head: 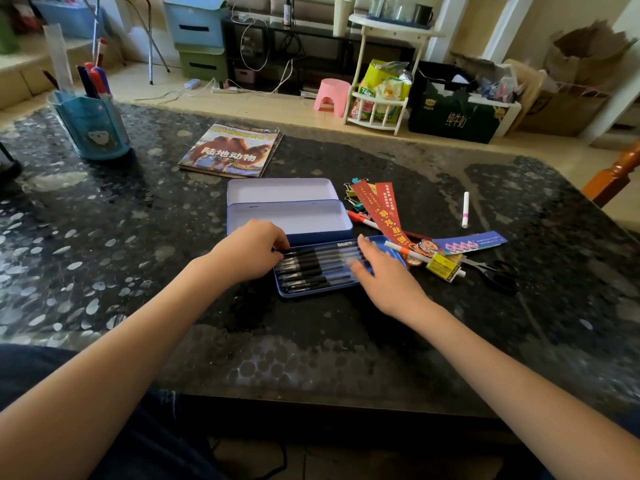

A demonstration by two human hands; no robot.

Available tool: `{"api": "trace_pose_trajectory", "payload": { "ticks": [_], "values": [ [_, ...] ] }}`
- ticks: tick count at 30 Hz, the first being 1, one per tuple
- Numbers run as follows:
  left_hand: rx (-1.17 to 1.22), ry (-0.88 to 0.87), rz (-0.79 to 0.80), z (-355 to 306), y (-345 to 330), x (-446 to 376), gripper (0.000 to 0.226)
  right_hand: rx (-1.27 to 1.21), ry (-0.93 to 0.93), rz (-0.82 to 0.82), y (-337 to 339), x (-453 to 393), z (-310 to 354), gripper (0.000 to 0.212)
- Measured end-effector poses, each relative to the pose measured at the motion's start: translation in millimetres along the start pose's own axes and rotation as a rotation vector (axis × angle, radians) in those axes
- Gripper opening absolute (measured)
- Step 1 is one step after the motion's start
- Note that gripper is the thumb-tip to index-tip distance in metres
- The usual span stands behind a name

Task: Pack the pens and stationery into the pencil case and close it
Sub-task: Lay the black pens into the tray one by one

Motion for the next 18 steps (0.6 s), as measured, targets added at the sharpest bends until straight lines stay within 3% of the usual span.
{"api": "trace_pose_trajectory", "payload": {
  "ticks": [4, 12, 15, 18],
  "values": [
    [-0.024, 0.0, -0.026, 4, -2, 0, 0.028, -0.06, 0.06, -0.261, 11, 11, -17, 0.041],
    [-0.134, 0.017, -0.279, 0, -3, -5, 0.024, 0.004, 0.16, -0.357, 38, 17, -58, 0.038],
    [-0.189, 0.023, -0.288, 3, -7, -8, 0.025, 0.087, 0.134, -0.308, 56, 9, -78, 0.041],
    [-0.245, 0.003, -0.299, 4, -12, -12, 0.023, 0.161, 0.037, -0.138, 69, 5, -95, 0.04]
  ]
}}
Point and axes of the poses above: each hand's wrist, its own x-axis away from the middle knuckle, its own y-axis out of the back of the hand, z = x × y, the point moved 1 cm from there along -x, towards the middle knuckle, and after that the axes turned 7 degrees about y, right-handed, at the moved point
